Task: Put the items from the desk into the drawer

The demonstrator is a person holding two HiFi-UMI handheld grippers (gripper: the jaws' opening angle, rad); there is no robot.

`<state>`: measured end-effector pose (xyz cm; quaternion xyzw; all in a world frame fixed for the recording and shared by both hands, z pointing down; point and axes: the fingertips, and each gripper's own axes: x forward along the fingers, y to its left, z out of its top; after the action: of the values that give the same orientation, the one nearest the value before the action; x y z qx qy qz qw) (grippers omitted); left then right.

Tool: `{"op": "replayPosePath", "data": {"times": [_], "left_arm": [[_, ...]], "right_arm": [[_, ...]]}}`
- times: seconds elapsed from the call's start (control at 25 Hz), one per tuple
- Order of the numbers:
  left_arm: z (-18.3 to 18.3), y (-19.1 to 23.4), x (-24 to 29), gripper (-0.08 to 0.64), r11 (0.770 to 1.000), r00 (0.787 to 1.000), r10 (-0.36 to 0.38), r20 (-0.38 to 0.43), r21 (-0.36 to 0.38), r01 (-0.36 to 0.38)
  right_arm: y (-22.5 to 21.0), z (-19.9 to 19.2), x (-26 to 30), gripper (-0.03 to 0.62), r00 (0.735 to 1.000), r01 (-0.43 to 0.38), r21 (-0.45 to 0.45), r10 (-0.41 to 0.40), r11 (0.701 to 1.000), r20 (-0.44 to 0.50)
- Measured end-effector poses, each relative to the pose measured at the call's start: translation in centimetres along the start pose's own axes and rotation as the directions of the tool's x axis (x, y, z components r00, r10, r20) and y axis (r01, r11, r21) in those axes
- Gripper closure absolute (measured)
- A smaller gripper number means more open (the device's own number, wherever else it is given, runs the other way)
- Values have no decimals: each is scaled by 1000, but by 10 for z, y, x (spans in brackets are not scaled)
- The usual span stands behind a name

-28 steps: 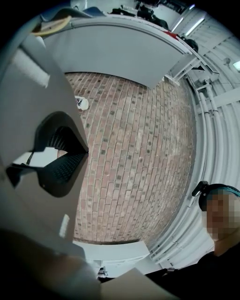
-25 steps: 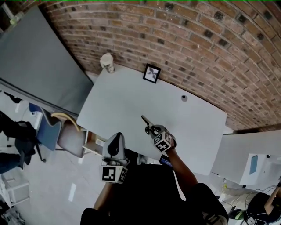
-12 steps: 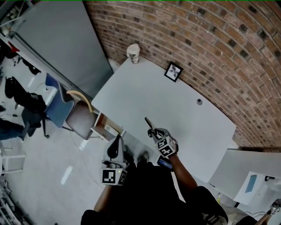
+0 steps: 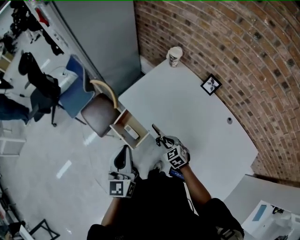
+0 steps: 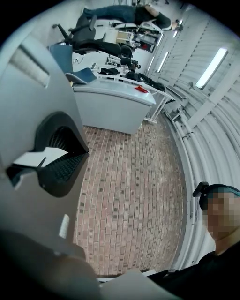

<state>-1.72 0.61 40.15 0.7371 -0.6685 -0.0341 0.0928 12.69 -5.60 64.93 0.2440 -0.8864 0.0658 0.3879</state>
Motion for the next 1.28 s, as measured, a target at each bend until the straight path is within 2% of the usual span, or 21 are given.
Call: {"op": "replayPosePath", "data": {"times": [0.32,0.6,0.72,0.96,1.28], "left_arm": [[-2,88,-23,540,995,996,87,-11,-44,-88],[-20,149,-34,540,992,991,121,-57,-35,-123],[-34,169,-33,540,989,987,135,-92,-42,-139],[-64,199,-30,540,984,984,155,-83,-79,-162],[-108,243,-14,540,979,977,169,-128,-89,-181]], "right_arm": [[62,56,62,497,996,-86,-76,85,993,-13],[100,72,133,497,989,-140,-79,135,987,-64],[110,67,164,497,984,-158,-61,152,985,-93],[120,44,223,497,971,-180,-16,175,984,-166],[115,-10,300,497,951,-141,58,151,988,-270]]}}
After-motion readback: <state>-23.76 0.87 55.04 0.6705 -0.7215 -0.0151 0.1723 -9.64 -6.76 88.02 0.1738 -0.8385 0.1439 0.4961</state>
